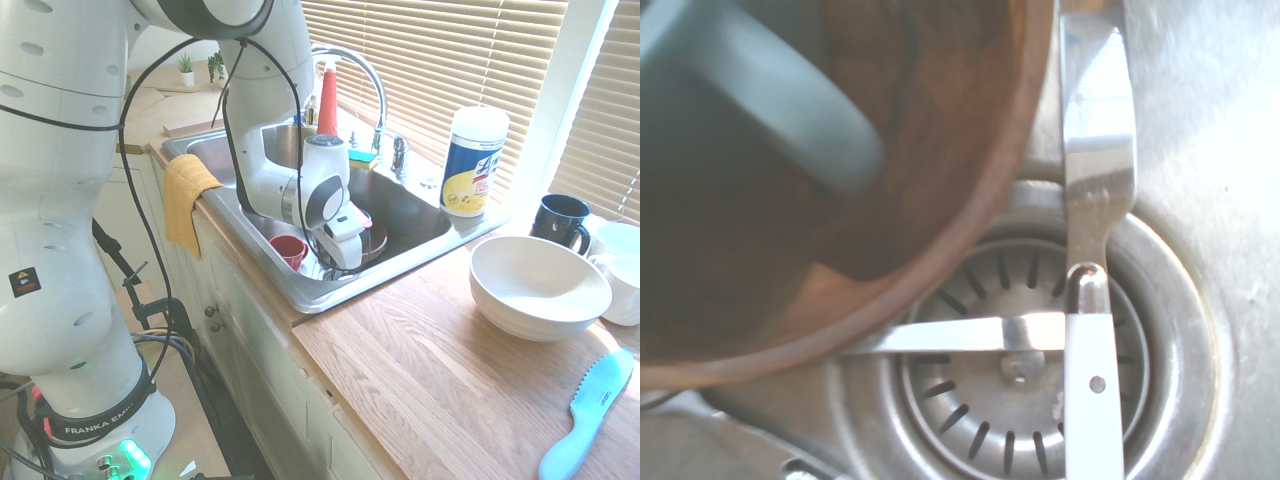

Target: Put the knife into the sink

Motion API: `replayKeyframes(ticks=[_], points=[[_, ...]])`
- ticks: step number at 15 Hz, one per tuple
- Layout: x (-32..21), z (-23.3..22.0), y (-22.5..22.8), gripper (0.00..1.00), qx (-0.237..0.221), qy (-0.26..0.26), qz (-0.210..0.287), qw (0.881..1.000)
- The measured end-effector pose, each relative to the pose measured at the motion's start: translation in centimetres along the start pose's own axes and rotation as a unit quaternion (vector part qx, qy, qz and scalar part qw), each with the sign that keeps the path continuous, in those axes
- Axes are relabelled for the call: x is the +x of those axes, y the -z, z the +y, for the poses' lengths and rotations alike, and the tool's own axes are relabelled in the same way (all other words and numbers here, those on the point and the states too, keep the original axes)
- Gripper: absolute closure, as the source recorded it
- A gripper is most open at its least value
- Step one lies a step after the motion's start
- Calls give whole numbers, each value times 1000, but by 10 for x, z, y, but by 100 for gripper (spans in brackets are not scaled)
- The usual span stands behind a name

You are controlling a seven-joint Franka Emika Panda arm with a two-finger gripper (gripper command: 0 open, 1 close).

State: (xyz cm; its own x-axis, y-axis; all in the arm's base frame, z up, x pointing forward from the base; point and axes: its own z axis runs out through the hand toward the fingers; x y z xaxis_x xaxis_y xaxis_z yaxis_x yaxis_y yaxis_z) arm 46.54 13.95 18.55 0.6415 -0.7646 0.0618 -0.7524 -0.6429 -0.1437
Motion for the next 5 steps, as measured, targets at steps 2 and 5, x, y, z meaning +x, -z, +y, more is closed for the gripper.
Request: replayKeyframes(ticks=[2,5], points=[[-4,-2,40,0,5,16,16,1000],[-1,6,91,0,7,34,19,999]])
